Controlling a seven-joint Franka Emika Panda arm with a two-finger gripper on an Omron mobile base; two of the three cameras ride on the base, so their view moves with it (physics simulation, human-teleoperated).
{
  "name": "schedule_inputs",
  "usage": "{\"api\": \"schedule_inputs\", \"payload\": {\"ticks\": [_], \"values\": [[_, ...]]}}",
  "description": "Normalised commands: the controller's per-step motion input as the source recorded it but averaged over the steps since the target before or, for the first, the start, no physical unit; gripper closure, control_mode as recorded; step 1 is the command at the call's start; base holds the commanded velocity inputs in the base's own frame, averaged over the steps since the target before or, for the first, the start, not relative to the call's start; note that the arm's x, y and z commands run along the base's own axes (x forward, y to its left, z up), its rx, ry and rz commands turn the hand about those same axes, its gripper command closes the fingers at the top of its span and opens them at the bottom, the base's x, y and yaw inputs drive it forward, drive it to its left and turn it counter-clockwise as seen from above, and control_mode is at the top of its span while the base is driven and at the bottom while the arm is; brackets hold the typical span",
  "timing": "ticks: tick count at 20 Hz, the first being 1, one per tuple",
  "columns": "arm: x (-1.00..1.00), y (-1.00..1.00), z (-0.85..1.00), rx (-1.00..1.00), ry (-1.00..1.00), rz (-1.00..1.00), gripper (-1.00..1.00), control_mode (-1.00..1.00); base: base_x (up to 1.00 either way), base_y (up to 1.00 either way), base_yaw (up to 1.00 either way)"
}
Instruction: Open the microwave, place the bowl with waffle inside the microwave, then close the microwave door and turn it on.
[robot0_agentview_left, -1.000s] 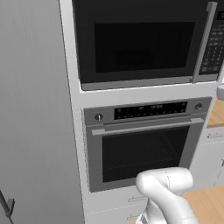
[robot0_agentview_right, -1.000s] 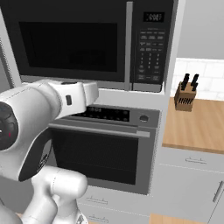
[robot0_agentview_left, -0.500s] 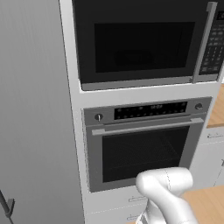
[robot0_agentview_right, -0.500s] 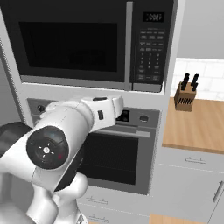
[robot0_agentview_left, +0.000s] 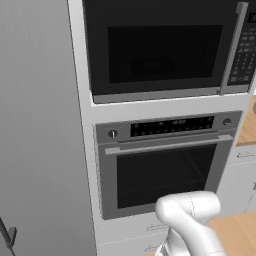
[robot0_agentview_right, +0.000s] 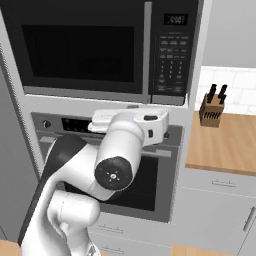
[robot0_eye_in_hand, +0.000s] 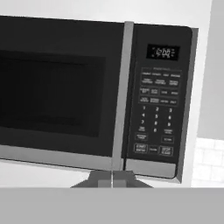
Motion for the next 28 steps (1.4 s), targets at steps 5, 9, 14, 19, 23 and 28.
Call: {"api": "schedule_inputs", "payload": {"ticks": [5,9,14,19,23,28], "values": [[0.6,-0.23,-0.13,0.03,-0.11,0.05,1.0,-1.0,0.0,0.0,0.0],[0.61,-0.23,-0.3,0.01,-0.05,0.07,1.0,-1.0,0.0,0.0,0.0],[0.43,-0.27,-0.2,0.02,-0.01,0.08,1.0,-1.0,0.0,0.0,0.0],[0.02,-0.13,0.09,0.02,0.01,0.01,1.0,-1.0,0.0,0.0,0.0],[0.0,0.0,0.23,0.0,0.09,-0.01,1.0,-1.0,0.0,0.0,0.0],[0.0,-0.03,0.09,0.0,0.18,-0.02,1.0,-1.0,0.0,0.0,0.0]]}}
